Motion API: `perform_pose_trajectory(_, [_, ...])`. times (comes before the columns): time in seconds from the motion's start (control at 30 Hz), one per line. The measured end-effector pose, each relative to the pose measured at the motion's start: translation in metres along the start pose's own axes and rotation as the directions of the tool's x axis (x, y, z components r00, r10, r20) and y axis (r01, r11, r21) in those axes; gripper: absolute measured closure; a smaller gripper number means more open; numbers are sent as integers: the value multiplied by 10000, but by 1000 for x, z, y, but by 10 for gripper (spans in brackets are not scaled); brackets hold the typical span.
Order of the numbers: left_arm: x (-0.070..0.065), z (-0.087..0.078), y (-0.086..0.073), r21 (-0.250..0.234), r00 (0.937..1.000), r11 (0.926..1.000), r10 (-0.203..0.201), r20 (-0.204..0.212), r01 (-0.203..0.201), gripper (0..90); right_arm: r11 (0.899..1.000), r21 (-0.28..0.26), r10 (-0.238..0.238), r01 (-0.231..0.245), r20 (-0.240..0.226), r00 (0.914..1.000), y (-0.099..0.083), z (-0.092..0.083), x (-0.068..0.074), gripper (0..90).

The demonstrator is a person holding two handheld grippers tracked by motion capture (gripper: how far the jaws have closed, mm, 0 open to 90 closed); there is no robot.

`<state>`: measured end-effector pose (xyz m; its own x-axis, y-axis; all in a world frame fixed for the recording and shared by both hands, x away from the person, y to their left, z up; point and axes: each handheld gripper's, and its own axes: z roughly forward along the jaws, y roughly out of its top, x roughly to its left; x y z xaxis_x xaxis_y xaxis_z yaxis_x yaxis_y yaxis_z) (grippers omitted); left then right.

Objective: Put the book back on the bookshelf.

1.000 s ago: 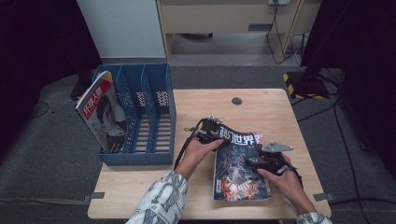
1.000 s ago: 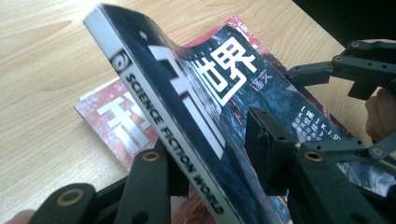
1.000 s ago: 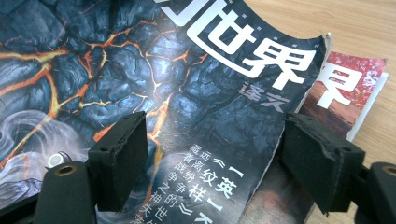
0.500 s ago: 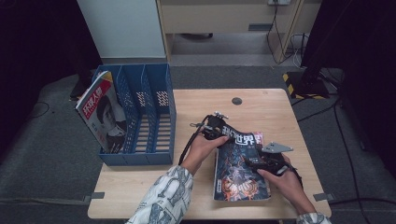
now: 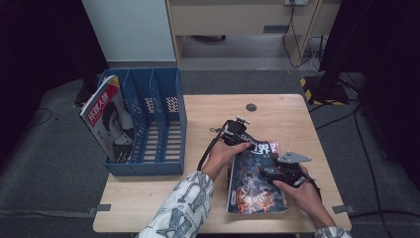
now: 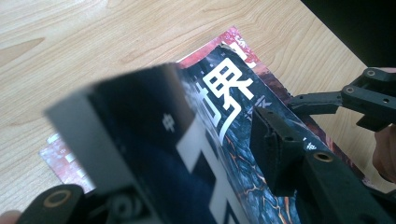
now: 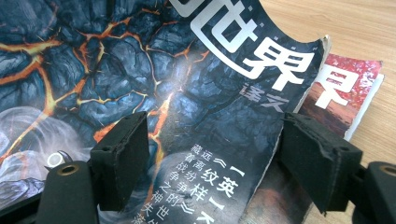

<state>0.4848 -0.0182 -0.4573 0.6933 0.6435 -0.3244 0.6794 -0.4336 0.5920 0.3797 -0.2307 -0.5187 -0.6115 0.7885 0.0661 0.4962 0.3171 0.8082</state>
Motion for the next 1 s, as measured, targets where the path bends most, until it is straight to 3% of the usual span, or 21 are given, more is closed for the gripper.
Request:
perform_pose_trajectory(0.17, [2, 2, 1, 105, 9996, 9996, -273, 23, 272, 599, 10000, -48, -16, 16, 31, 10000, 0, 0, 1, 246])
perform_pose_trajectory(0.23, [4, 1, 1, 270, 9989, 9985, -473, -6, 473, 654, 10000, -56, -38, 38, 54, 10000, 0, 0, 1, 246])
perform_pose_trajectory(0.37, [6, -3, -2, 50, 9961, 9965, -834, 281, 833, 760, 9999, 61, 106, -106, 40, 9999, 1, -1, 1, 236])
perform_pose_trajectory(0.6, [2, -16, -3, -409, 9974, 9980, -467, 549, 489, 774, 9990, -349, 284, -290, -167, 9995, 5, -16, -2, 250])
perform_pose_trajectory(0.73, [-4, -25, -3, -525, 9983, 9984, -199, 556, 229, 776, 9992, -376, 142, -151, -226, 9996, 1, -22, -2, 339])
perform_pose_trajectory(1.0, [-5, -39, -6, -461, 9980, 9989, -68, 629, 97, 775, 9996, -194, -217, 210, -340, 9992, -1, -15, 10, 362])
